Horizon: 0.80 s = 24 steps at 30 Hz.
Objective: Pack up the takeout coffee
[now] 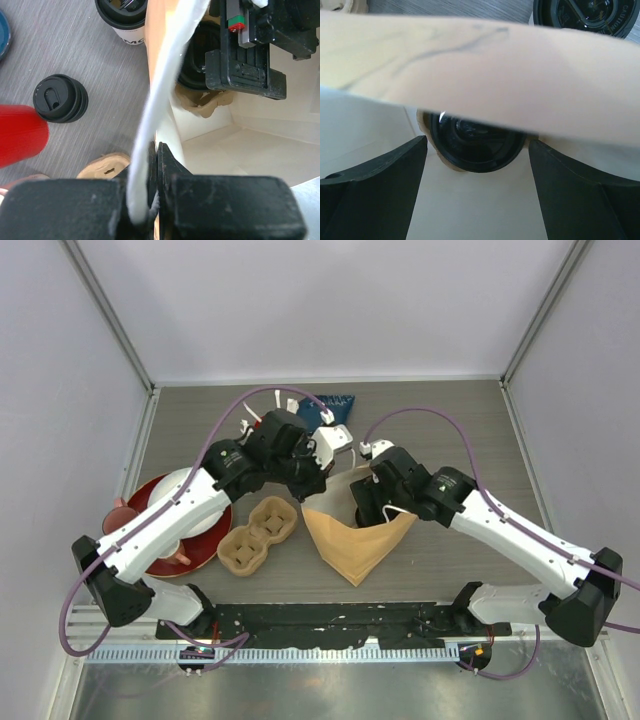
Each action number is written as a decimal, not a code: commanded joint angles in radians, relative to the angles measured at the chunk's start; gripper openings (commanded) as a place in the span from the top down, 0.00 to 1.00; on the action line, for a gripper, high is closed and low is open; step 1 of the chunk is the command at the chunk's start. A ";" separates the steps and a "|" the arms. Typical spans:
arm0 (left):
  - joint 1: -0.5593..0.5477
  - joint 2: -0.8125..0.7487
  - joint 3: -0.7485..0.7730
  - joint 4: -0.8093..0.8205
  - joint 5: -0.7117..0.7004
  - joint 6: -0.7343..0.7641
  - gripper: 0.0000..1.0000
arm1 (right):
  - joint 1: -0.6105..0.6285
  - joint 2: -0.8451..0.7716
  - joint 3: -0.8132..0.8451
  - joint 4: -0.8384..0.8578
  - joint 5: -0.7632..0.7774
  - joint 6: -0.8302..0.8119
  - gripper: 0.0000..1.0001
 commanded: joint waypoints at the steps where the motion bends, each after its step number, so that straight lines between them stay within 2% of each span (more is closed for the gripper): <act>1: -0.008 0.003 0.057 -0.042 -0.012 0.026 1.00 | -0.002 -0.037 0.060 0.031 0.039 -0.017 0.12; 11: -0.022 0.024 0.080 -0.100 -0.065 0.035 1.00 | 0.004 -0.111 0.029 0.184 -0.014 -0.076 0.11; 19: -0.022 0.026 0.094 -0.137 -0.088 0.073 1.00 | 0.006 -0.232 -0.013 0.345 -0.201 -0.098 0.11; 24: -0.022 0.026 0.095 -0.158 -0.074 0.108 1.00 | 0.006 -0.279 -0.011 0.383 -0.258 -0.093 0.10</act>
